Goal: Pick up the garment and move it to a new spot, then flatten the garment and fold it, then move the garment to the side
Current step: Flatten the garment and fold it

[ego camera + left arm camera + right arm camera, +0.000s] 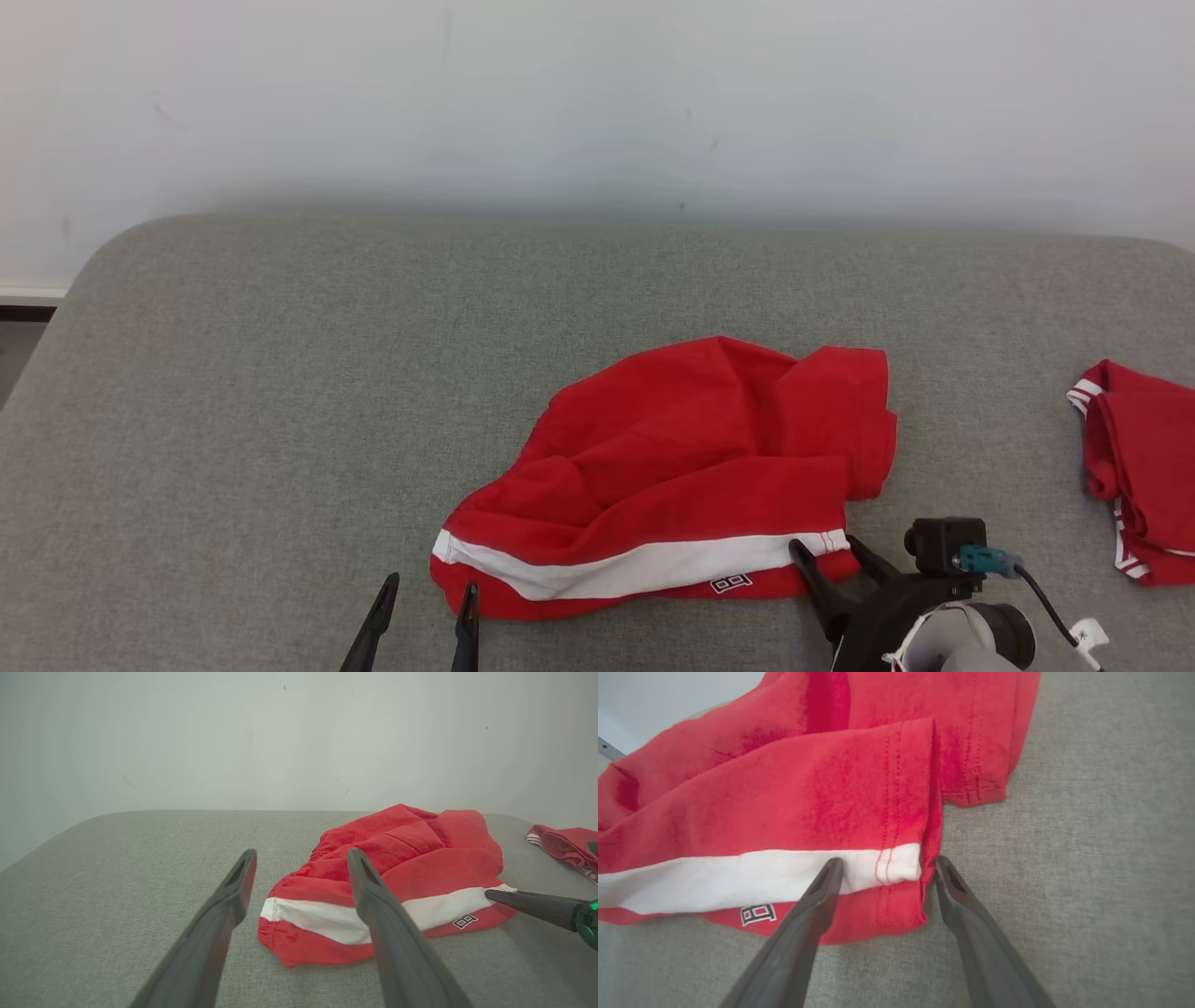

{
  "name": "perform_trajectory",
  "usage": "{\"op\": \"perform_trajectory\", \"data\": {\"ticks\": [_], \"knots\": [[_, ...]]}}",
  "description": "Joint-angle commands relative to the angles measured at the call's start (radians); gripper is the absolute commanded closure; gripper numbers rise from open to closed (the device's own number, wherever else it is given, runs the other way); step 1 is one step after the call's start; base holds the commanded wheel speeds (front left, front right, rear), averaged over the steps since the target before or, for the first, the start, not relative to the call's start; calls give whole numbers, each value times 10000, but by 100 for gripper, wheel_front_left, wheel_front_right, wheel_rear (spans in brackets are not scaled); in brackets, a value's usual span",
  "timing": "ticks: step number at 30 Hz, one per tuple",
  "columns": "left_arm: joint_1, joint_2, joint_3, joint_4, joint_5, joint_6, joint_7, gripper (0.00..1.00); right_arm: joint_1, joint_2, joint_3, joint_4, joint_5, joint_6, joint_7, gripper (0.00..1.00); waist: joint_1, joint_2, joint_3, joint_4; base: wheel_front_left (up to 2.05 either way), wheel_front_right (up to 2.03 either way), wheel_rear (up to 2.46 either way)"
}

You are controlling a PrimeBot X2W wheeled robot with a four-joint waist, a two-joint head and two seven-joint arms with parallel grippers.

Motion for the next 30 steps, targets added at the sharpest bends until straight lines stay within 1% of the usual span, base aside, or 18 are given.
{"op": "perform_trajectory", "data": {"ticks": [1, 4, 5, 6, 7, 8, 9, 13, 17, 21, 25, 26, 27, 28, 30], "knots": [[-93, 10, -6, 19, 70, -16, -16, 0, -194, -76, 130, 115, 130, -21, 120, 0, 0, 0, 52, 20, 0, 0, 0], [-174, 10, -26, 71, 125, -42, -16, 0, -541, -74, 545, 482, 258, -21, 393, 0, 0, 0, 72, 19, 0, 0, 0], [-179, 10, -33, 83, 149, -46, -16, 0, -630, -64, 694, 568, 281, -21, 408, 8, 0, 0, 61, 17, 0, 0, 0], [-192, 10, -35, 92, 170, -47, -16, 0, -707, -70, 820, 638, 288, -21, 368, 26, 0, 0, 43, 12, 0, 0, 0], [-202, 10, -24, 90, 187, -50, -16, 0, -788, -69, 946, 707, 313, -21, 325, 58, 0, 0, 22, 5, 0, 0, 0], [-201, 10, -20, 93, 188, -51, -16, 0, -849, -71, 1065, 770, 340, -21, 297, 71, 0, 0, 2, -3, 0, 0, 0], [-199, 10, -10, 100, 195, -48, -16, 0, -899, -97, 1197, 818, 350, -21, 281, 100, 0, 0, -16, -12, 0, 0, 0], [-160, 10, 6, 83, 195, 15, -16, 0, -1028, -331, 1740, 941, 225, -21, 160, 100, 0, 0, -72, -78, 0, 0, 0], [-39, 10, -30, 87, 140, 78, -16, 0, -1160, -734, 2093, 1094, -242, -21, -450, 100, 0, 0, -113, -200, 0, 0, 0], [-9, 10, 16, 69, 206, 70, -16, 0, -1353, -1188, 1921, 1422, -865, -21, -928, 100, 0, 0, -80, -386, 0, 0, 0], [3, 10, 80, 133, 295, 6, -16, 0, -1343, -1056, 1724, 1700, -1375, -21, -1105, 100, 0, 0, -60, -612, 0, 0, 0], [-11, 8, 70, 145, 312, -28, -16, 0, -1293, -980, 1674, 1766, -1439, -21, -1136, 70, 0, 0, -59, -652, 0, 0, 0], [-22, 10, 69, 156, 326, -50, -16, 0, -1246, -884, 1611, 1856, -1510, -21, -1149, 10, 0, 0, -60, -698, 0, 0, 0], [-35, 10, 62, 164, 354, -63, -16, 0, -1201, -803, 1557, 1935, -1583, -21, -1156, 0, 0, 0, -57, -732, 0, 0, 0], [-69, 10, 70, 166, 369, -52, -16, 0, -1154, -639, 1458, 2054, -1748, -21, -1188, 0, 0, 0, -43, -804, 0, 0, 0]]}}
